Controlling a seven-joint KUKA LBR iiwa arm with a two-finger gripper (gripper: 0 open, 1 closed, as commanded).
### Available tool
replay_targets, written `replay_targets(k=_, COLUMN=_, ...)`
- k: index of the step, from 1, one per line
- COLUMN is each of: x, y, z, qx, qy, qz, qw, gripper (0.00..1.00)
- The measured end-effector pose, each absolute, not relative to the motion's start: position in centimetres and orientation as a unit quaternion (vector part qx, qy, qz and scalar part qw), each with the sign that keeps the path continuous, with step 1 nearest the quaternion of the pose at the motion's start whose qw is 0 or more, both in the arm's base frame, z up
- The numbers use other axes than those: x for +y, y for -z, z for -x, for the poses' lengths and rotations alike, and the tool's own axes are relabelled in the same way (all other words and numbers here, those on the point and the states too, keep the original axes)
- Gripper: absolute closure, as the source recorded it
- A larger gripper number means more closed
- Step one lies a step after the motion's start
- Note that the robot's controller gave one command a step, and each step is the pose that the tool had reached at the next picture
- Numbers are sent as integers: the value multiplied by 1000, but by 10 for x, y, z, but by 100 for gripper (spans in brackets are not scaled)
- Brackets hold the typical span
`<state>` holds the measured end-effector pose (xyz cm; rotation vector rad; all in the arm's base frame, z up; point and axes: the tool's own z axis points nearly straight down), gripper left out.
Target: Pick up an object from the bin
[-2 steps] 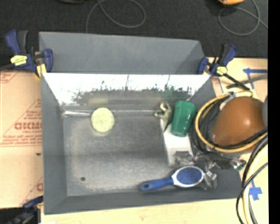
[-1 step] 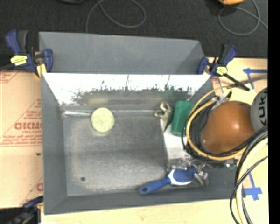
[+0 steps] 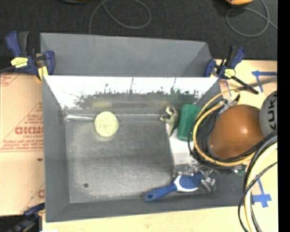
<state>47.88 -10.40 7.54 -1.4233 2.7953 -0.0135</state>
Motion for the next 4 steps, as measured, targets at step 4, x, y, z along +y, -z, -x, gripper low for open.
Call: replay_targets(k=4, x=-102, y=-135, z=-477, qx=892, qy=0, qz=452, qw=1, gripper=100)
